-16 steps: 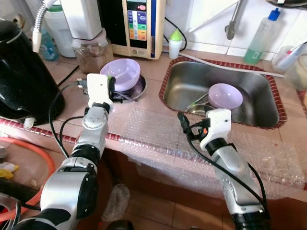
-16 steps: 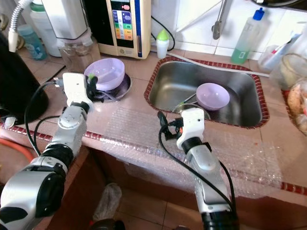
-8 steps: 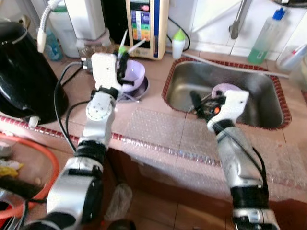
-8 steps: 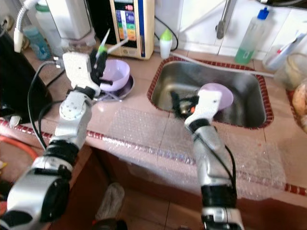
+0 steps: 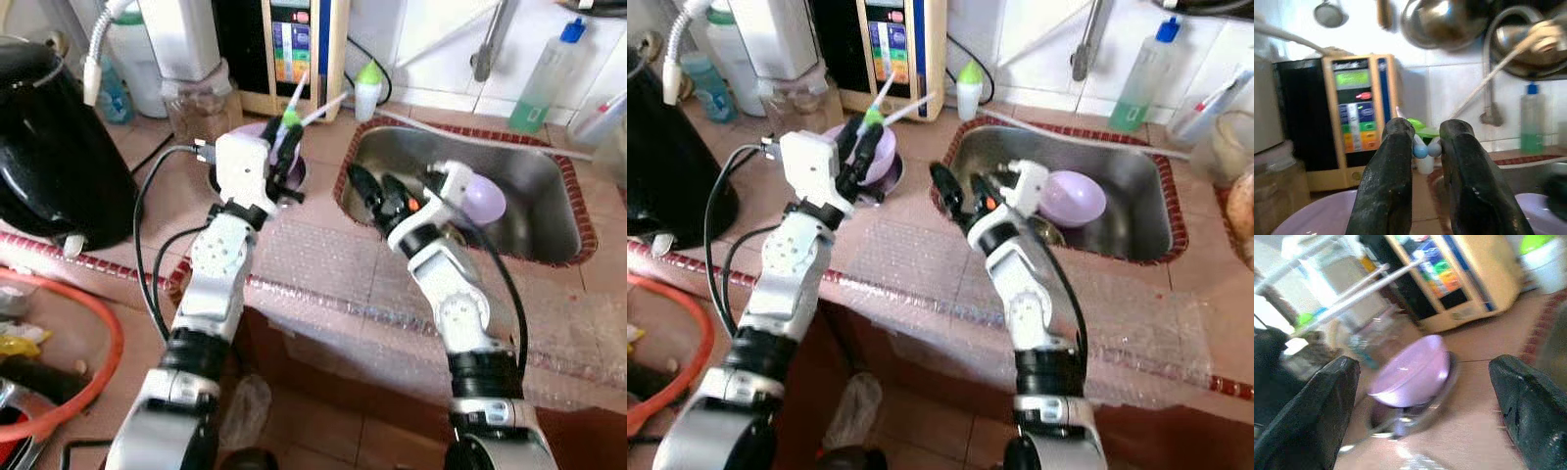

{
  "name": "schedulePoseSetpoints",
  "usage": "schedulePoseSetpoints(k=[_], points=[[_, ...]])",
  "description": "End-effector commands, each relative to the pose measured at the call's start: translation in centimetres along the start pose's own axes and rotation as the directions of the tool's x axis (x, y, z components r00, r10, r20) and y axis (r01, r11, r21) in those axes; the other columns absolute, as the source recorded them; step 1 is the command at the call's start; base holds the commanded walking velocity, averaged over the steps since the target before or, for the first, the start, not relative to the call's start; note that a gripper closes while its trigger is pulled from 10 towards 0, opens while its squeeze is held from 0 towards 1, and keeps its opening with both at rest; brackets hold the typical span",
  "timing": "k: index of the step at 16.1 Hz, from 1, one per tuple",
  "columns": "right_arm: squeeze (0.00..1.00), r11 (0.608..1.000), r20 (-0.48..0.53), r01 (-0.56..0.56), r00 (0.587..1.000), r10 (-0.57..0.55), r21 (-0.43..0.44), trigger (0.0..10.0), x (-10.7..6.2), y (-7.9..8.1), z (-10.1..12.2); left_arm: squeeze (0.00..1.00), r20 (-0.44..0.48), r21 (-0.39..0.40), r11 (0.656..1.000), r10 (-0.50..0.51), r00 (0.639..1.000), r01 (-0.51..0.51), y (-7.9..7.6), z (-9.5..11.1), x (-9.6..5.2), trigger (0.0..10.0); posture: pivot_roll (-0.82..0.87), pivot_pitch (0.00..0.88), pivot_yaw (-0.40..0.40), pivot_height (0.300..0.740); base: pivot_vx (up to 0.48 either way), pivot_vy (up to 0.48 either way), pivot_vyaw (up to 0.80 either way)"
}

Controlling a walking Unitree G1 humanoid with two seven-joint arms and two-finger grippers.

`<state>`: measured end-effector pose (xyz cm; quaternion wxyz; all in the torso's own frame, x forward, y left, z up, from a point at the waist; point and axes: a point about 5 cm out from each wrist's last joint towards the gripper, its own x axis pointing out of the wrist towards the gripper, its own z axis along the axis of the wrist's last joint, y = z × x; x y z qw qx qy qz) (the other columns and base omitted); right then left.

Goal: Kitchen organization

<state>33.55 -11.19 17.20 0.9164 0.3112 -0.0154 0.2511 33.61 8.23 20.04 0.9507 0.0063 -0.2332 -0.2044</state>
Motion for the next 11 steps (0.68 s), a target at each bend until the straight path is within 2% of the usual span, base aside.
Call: schedulePoseSetpoints(k=[1,2,6,9,11], points=[[0.00,0.997,-0.002,-0.070,0.998,0.070,0.034,10.0,0.2,0.9,0.3,0.00,-0.014,-0.010,0.998,-0.055,0.998,0.054,-1.0,-0.1,-0.4,0.0,-0.02,0.000,0.036,0.740,0.000,0.000,0.00],[0.00,0.993,-0.019,-0.090,0.996,0.092,0.074,10.0,0.3,1.1,0.1,0.00,-0.023,-0.016,0.997,-0.081,0.996,0.081,-1.8,-0.2,-1.2,0.0,-0.01,0.000,0.027,0.740,0.000,0.000,0.00],[0.00,0.987,-0.022,-0.099,0.994,0.103,0.128,10.0,0.5,1.1,0.1,0.00,-0.066,-0.053,0.996,-0.079,0.995,0.076,-2.4,-0.6,-2.3,0.0,-0.01,0.000,0.021,0.740,0.000,0.000,0.00],[0.00,0.981,-0.005,-0.138,0.990,0.140,0.138,10.0,0.6,1.6,0.4,0.00,-0.079,-0.062,0.994,-0.093,0.993,0.088,-2.6,-0.5,-2.6,0.0,-0.01,0.000,0.030,0.740,0.000,0.000,0.00],[0.00,0.971,0.021,-0.107,0.994,0.105,0.213,10.0,0.8,1.1,0.3,0.00,-0.078,-0.069,0.992,-0.111,0.991,0.105,-2.6,-0.3,-2.5,0.0,-0.01,0.000,0.033,0.740,0.000,0.000,0.00]])
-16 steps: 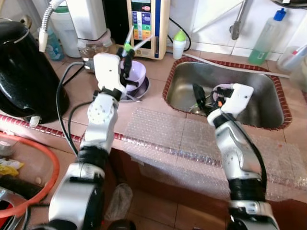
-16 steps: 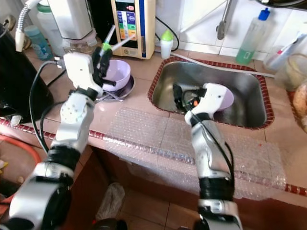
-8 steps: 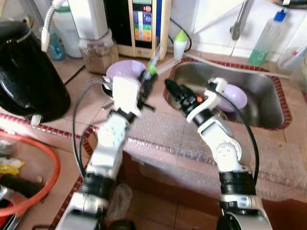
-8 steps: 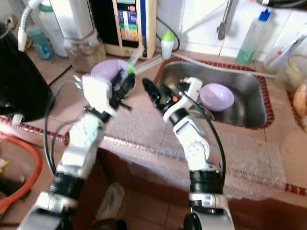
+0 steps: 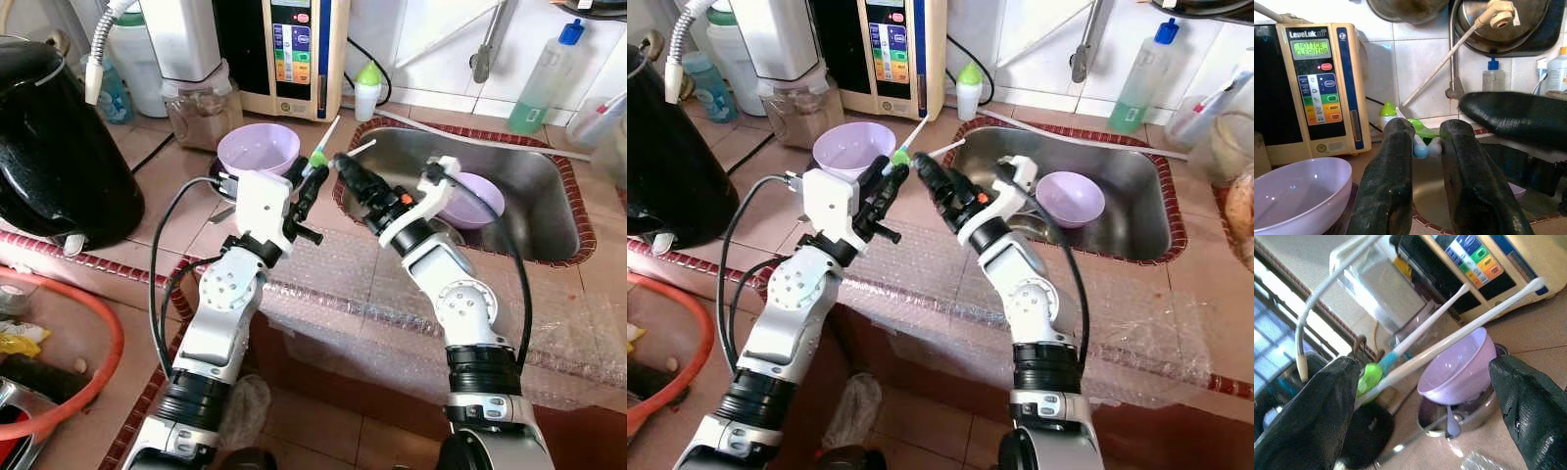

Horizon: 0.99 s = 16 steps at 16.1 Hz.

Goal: Kitchen organization

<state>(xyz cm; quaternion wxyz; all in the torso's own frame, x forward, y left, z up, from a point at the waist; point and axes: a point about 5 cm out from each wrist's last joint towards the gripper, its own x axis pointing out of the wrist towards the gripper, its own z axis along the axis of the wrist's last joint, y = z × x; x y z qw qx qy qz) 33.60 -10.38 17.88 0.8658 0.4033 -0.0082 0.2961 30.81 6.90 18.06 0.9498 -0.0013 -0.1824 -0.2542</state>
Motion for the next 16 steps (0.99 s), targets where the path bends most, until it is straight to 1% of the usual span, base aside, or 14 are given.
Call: schedulePoseSetpoints(k=[1,2,3,5,6,7,8,12,14,16], points=[[0.00,0.998,0.022,0.019,1.000,-0.020,0.062,10.0,0.7,-0.1,0.1,0.00,0.008,-0.005,1.000,-0.018,1.000,0.018,-0.1,0.3,0.0,0.0,-0.01,0.000,0.034,0.740,0.000,0.000,0.00],[0.00,0.997,0.029,0.037,0.999,-0.039,0.074,10.0,0.9,-0.3,0.1,0.00,0.008,-0.005,1.000,-0.019,1.000,0.019,0.0,0.3,0.1,0.0,-0.01,0.000,0.035,0.740,0.000,0.000,0.00],[0.00,0.993,0.039,0.041,0.998,-0.045,0.114,10.0,1.4,-0.4,-0.1,0.00,0.008,-0.009,1.000,-0.030,1.000,0.030,-0.2,0.4,0.0,0.0,-0.01,0.000,0.035,0.740,0.000,0.000,0.00],[0.00,0.991,0.027,0.034,0.999,-0.038,0.131,10.0,2.0,-0.3,-0.5,0.00,0.004,-0.013,0.999,-0.039,0.999,0.039,-0.5,0.4,0.0,0.0,-0.01,0.000,0.034,0.740,0.000,0.000,0.00],[0.00,0.989,0.023,0.031,0.999,-0.034,0.141,3.6,2.2,-0.2,-0.7,0.00,0.000,-0.016,0.999,-0.040,0.999,0.040,-0.7,0.3,-0.1,0.0,-0.01,0.000,0.032,0.740,0.000,0.000,0.00],[0.00,0.987,0.024,0.031,0.999,-0.035,0.156,0.3,2.5,-0.2,-0.8,0.00,-0.001,-0.018,0.999,-0.042,0.999,0.042,-0.8,0.3,-0.1,0.0,0.00,0.000,0.029,0.740,0.000,0.000,0.00],[0.00,0.977,0.039,0.022,0.999,-0.031,0.213,0.0,2.9,-0.1,-0.7,0.00,0.000,-0.023,0.999,-0.046,0.999,0.046,-1.0,0.3,-0.1,0.0,0.00,0.000,0.026,0.740,0.000,0.000,0.00],[0.00,0.978,0.033,0.031,0.999,-0.039,0.206,0.0,3.6,-0.1,-0.6,0.00,-0.003,-0.027,0.999,-0.038,0.999,0.038,-1.0,0.2,0.1,0.0,-0.01,0.000,0.013,0.740,0.000,0.000,0.00],[0.00,0.977,0.038,0.029,0.999,-0.038,0.213,0.0,3.6,-0.1,-0.4,0.00,0.000,-0.028,0.999,-0.034,0.999,0.034,-1.0,0.2,0.1,0.0,-0.01,0.000,0.011,0.740,0.000,0.000,0.00],[0.00,0.979,0.027,0.042,0.998,-0.048,0.202,0.0,3.6,-0.3,-0.5,0.00,-0.004,-0.035,0.999,-0.030,1.000,0.030,-1.0,0.1,0.3,0.2,-0.02,0.000,0.011,0.740,0.000,0.000,0.00]])
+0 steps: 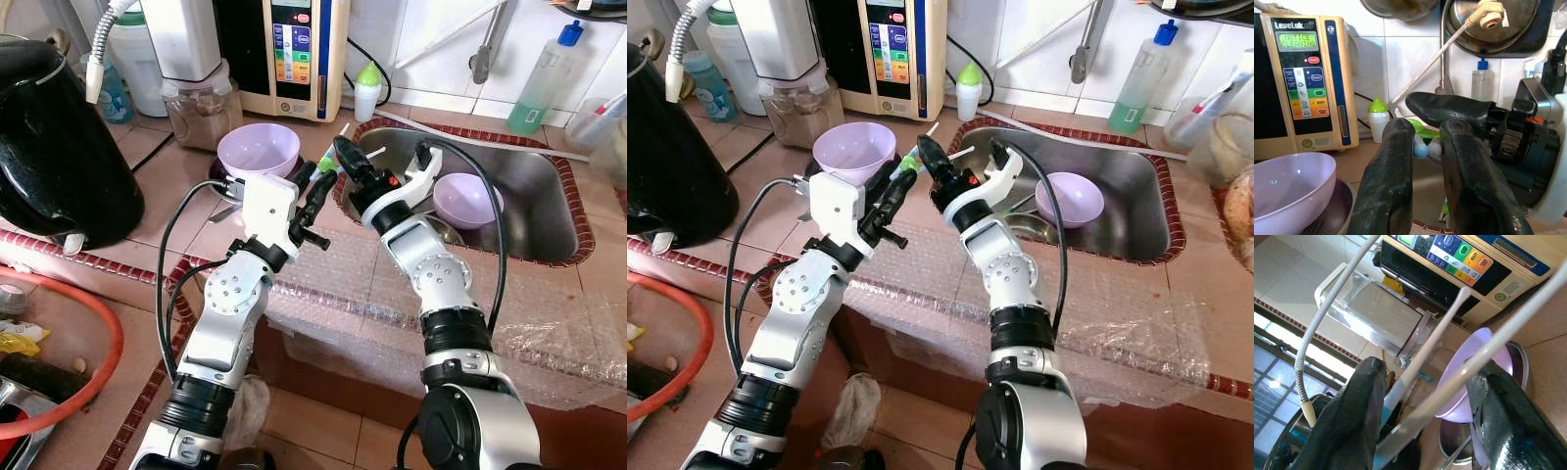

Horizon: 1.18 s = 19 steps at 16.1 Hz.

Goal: Kitchen organization

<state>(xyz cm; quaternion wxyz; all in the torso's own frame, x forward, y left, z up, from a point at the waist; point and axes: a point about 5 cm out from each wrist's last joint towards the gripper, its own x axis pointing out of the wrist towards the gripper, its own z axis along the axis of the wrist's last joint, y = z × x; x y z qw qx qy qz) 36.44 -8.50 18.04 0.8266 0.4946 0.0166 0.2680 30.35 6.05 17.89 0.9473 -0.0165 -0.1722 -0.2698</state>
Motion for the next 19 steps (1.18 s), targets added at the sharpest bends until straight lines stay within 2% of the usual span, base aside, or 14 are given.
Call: schedulePoseSetpoints(k=[1,4,9,10,11,13,15,16,17,18,19], points=[[0.00,1.000,-0.008,-0.001,1.000,0.001,-0.001,0.0,0.2,0.1,0.0,0.00,0.005,0.005,1.000,-0.006,1.000,0.006,-0.1,0.2,0.3,0.0,-0.02,0.000,0.011,0.740,0.000,0.000,0.00],[0.00,1.000,0.004,0.001,1.000,-0.001,-0.004,0.0,0.1,0.0,0.2,0.00,-0.001,0.007,1.000,-0.006,1.000,0.006,0.0,0.0,0.2,0.0,-0.02,0.000,0.017,0.740,0.000,0.000,0.00],[0.00,0.999,0.000,0.015,1.000,-0.015,-0.045,0.0,0.3,0.0,0.2,0.00,-0.004,0.016,1.000,-0.004,1.000,0.004,0.2,-0.1,0.4,0.8,-0.03,0.000,0.020,0.740,0.000,0.000,0.00],[0.00,0.999,0.003,0.016,1.000,-0.016,-0.044,0.0,0.2,0.0,0.3,0.00,-0.005,0.012,1.000,-0.001,1.000,0.001,0.1,-0.1,0.4,1.4,-0.03,0.000,0.023,0.740,0.000,0.000,0.00],[0.00,0.998,0.008,0.025,1.000,-0.025,-0.055,0.0,0.2,-0.1,0.5,0.00,-0.005,0.009,1.000,-0.006,1.000,0.006,0.0,-0.1,0.4,1.4,-0.03,0.000,0.023,0.740,0.000,0.000,0.00],[0.00,0.985,0.022,0.099,0.995,-0.097,-0.143,0.0,0.1,-1.0,0.8,0.00,-0.006,0.009,1.000,-0.015,1.000,0.015,-0.1,-0.2,0.5,2.0,-0.05,0.000,0.025,0.740,0.000,0.000,0.00],[0.00,0.980,0.070,0.149,0.988,-0.140,-0.133,0.0,-0.1,-1.6,1.8,0.00,-0.010,0.012,1.000,-0.019,1.000,0.019,0.0,-0.3,0.6,2.3,-0.05,0.000,0.029,0.740,0.000,0.000,0.00],[0.00,0.979,0.094,0.168,0.983,-0.158,-0.116,0.0,-0.3,-1.8,2.3,0.00,-0.012,0.015,1.000,-0.018,1.000,0.018,0.1,-0.3,0.7,3.0,-0.05,0.000,0.029,0.740,0.000,0.000,0.00],[0.00,0.978,0.102,0.176,0.981,-0.164,-0.115,0.0,-0.3,-1.9,2.4,0.00,-0.016,0.019,1.000,-0.018,1.000,0.018,0.2,-0.4,0.7,5.6,-0.05,0.000,0.032,0.740,0.000,0.000,0.00],[0.00,0.975,0.112,0.184,0.979,-0.171,-0.127,0.0,-0.4,-2.0,2.6,0.00,-0.016,0.028,0.999,-0.026,1.000,0.027,0.2,-0.4,0.7,10.0,-0.05,0.000,0.037,0.740,0.000,0.000,0.00],[0.00,0.972,0.123,0.193,0.977,-0.176,-0.138,0.0,-0.4,-2.0,2.8,0.00,-0.014,0.033,0.999,-0.032,0.999,0.032,0.2,-0.3,0.8,10.0,-0.05,0.000,0.039,0.740,0.000,0.000,0.00]])
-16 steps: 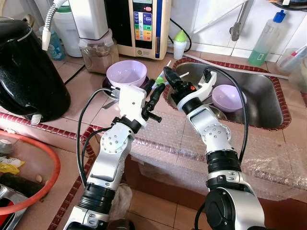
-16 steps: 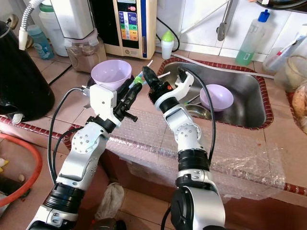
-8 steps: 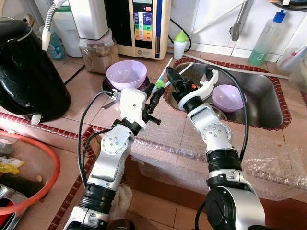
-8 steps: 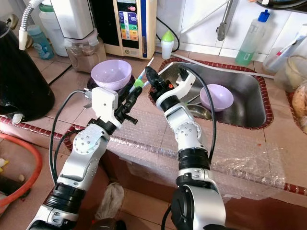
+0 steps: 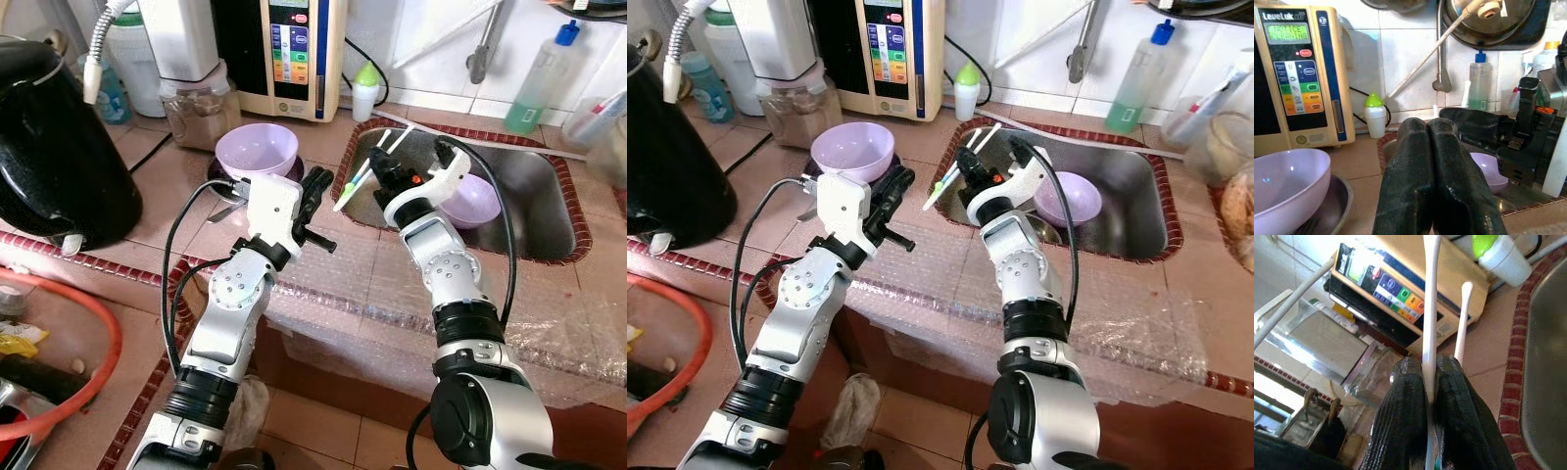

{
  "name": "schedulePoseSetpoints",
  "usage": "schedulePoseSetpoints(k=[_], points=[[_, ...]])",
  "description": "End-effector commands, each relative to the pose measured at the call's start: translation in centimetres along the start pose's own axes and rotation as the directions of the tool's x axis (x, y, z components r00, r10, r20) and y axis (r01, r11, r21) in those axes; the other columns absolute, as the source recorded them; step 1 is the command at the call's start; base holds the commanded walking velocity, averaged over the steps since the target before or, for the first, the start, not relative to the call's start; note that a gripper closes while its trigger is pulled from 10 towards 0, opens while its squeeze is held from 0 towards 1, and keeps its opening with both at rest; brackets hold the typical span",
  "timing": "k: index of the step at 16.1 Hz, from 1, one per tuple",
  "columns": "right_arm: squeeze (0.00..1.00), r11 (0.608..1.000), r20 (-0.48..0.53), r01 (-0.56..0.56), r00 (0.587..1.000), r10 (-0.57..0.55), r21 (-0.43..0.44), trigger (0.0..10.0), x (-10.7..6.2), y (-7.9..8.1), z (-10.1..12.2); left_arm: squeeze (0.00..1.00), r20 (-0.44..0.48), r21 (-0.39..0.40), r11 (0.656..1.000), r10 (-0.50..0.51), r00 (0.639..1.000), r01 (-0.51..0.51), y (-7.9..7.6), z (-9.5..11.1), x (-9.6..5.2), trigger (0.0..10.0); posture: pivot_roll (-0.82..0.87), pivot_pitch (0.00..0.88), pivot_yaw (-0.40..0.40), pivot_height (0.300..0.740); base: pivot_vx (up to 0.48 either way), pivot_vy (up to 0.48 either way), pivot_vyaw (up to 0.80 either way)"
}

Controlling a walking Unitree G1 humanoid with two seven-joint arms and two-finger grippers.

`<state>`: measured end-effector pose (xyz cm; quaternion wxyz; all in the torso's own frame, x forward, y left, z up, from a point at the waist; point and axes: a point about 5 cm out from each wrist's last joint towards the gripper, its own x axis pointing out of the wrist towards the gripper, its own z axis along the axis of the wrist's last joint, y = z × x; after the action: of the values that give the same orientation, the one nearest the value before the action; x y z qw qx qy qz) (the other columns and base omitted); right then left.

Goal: Kitchen organization

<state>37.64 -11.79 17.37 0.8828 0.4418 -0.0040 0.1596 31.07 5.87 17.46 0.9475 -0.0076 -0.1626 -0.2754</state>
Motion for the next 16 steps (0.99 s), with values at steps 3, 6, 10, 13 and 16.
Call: schedulePoseSetpoints(k=[3,6,10,13,16], points=[[0.00,0.968,0.124,0.131,0.987,-0.107,-0.213,0.0,0.0,-1.0,2.0,1.00,0.006,0.011,0.999,-0.043,0.999,0.043,-0.3,0.4,0.2,10.0,-0.04,0.000,0.050,0.740,0.000,0.000,0.00],[0.00,0.828,0.209,0.163,0.976,-0.056,-0.536,0.0,-0.2,-0.7,4.2,1.00,-0.041,0.028,0.995,-0.093,0.995,0.094,-0.4,-0.4,-0.7,10.0,-0.03,0.000,0.060,0.740,0.000,0.000,0.00],[0.00,0.712,0.184,0.212,0.976,-0.118,-0.669,0.0,-0.6,-3.2,4.3,1.00,-0.100,0.041,0.988,-0.147,0.984,0.152,-0.6,-1.2,-1.9,10.0,-0.02,0.000,0.066,0.740,0.000,0.000,0.00],[0.00,0.612,0.142,0.249,0.966,-0.218,-0.751,10.0,-1.5,-5.8,3.8,1.00,-0.146,0.061,0.986,-0.146,0.978,0.157,-0.3,-1.6,-2.9,10.0,0.01,0.000,0.069,0.740,0.000,0.000,0.00],[0.07,0.563,0.089,0.245,0.953,-0.290,-0.790,10.0,-2.5,-7.7,3.4,1.00,-0.167,0.076,0.985,-0.142,0.976,0.156,-0.1,-1.7,-3.8,10.0,0.03,0.000,0.070,0.740,0.000,0.000,0.00]])
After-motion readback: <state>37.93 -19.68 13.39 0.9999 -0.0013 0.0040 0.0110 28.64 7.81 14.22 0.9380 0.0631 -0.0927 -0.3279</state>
